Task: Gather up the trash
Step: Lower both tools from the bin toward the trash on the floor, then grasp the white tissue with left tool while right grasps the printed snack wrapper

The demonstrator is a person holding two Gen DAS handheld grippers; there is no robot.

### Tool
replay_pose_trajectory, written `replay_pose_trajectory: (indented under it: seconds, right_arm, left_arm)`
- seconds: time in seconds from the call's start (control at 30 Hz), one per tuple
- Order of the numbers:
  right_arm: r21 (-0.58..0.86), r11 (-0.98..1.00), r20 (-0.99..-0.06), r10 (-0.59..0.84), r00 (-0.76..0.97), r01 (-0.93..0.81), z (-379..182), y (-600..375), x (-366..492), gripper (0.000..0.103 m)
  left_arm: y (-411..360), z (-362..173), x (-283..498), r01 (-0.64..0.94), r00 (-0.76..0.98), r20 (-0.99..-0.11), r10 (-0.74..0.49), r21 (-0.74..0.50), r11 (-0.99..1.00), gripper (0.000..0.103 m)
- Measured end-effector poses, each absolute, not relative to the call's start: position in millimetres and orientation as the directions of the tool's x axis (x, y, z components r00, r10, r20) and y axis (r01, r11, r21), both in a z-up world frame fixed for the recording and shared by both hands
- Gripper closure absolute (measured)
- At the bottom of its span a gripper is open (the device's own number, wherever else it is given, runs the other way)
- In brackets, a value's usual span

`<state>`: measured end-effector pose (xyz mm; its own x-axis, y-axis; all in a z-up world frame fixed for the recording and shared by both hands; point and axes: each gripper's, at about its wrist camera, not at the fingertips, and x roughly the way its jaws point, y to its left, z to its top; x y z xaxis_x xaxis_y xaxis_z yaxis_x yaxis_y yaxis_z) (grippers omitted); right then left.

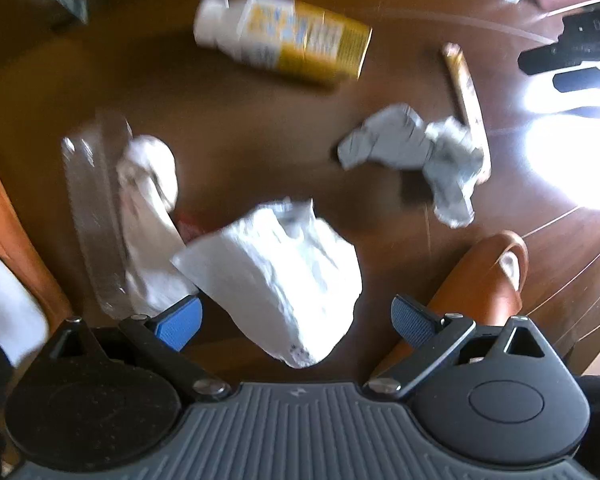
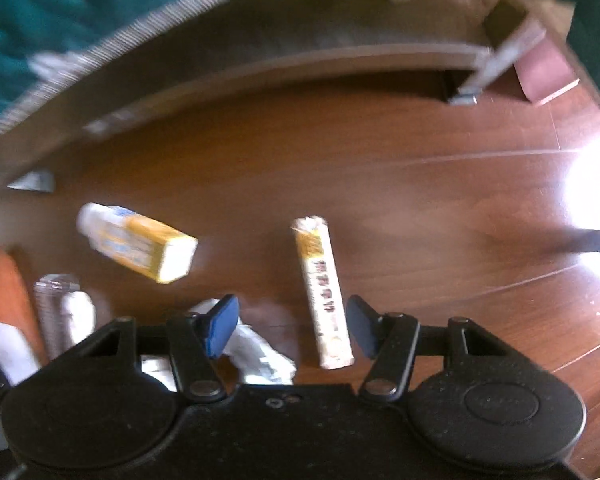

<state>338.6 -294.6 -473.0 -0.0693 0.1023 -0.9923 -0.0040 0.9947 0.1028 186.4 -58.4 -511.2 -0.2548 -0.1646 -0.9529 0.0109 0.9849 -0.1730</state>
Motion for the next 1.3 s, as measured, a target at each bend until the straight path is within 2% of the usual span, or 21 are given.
replay_pose_trajectory:
  seconds: [0.3, 0.4, 0.47, 0.57, 0.63, 0.77, 0.93, 0.97, 1.0, 1.03, 1.07, 1.13, 1.3]
  right_arm:
    - [0.09, 0.996, -0.987, 0.087, -0.136, -0.013, -534.3, -300.0, 326.6, 0.046]
    - [0.11, 0.994, -0.985, 0.107, -0.136, -0.017, -545.4, -300.5, 325.0, 0.047]
    - [0.122, 0.992, -0.983, 0.117, -0.14, -0.026, -550.3, -297.8, 325.2, 0.047]
    - [0.127, 0.991, -0.984, 0.121, -0.127, -0.04, -557.1, -293.8, 326.1, 0.05]
    - [0.126, 0.991, -0.985, 0.119, -0.123, -0.044, -561.7, -293.6, 326.8, 0.057]
    - [0.095, 0.992, -0.99, 0.086, -0.115, -0.08, -567.6, -291.4, 326.3, 0.066]
    - [0.085, 0.993, -0.993, 0.076, -0.094, -0.088, -573.3, -290.0, 321.4, 0.07]
    - [0.078, 0.993, -0.993, 0.069, -0.09, -0.093, -572.8, -288.8, 320.8, 0.072]
    - [0.061, 0.993, -0.995, 0.052, -0.084, -0.104, -571.8, -286.2, 319.7, 0.082]
    - [0.04, 0.992, -0.997, 0.031, -0.075, -0.123, -570.2, -283.9, 318.0, 0.084]
    - [0.032, 0.99, -0.997, 0.022, -0.075, -0.138, -570.2, -281.7, 317.8, 0.085]
    - [0.018, 0.987, -0.997, 0.006, -0.073, -0.157, -569.6, -277.5, 318.3, 0.086]
    - [-0.004, 0.982, -0.998, -0.016, -0.063, -0.19, -560.6, -271.6, 316.3, 0.088]
  left_arm:
    - [-60.0, -561.3, 173.3, -0.066, -0.34, -0.917, -0.209, -0.198, 0.978, 0.002]
    - [-56.7, -570.9, 173.9, -0.08, -0.357, -0.909, -0.215, -0.199, 0.977, 0.014]
    - [-55.6, -576.0, 172.3, -0.094, -0.377, -0.899, -0.225, -0.204, 0.974, 0.016]
    - [-57.9, -578.9, 170.4, -0.08, -0.386, -0.894, -0.229, -0.214, 0.973, 0.029]
    - [-59.0, -581.8, 169.8, -0.08, -0.395, -0.889, -0.231, -0.217, 0.973, 0.043]
    - [-58.0, -586.2, 167.7, -0.098, -0.402, -0.884, -0.24, -0.22, 0.971, 0.048]
    - [-53.2, -592.1, 163.6, -0.113, -0.402, -0.88, -0.253, -0.227, 0.967, 0.07]
    - [-53.7, -593.1, 163.5, -0.112, -0.4, -0.881, -0.254, -0.228, 0.967, 0.072]
    - [-52.0, -591.5, 163.8, -0.108, -0.397, -0.883, -0.252, -0.227, 0.968, 0.074]
    - [-52.3, -590.3, 164.1, -0.106, -0.392, -0.884, -0.253, -0.229, 0.968, 0.082]
    - [-53.6, -589.1, 164.1, -0.102, -0.387, -0.886, -0.254, -0.233, 0.967, 0.085]
    - [-53.7, -584.5, 165.3, -0.098, -0.38, -0.89, -0.253, -0.233, 0.968, 0.09]
    - [-50.5, -568.9, 166.2, -0.104, -0.367, -0.89, -0.27, -0.249, 0.963, 0.093]
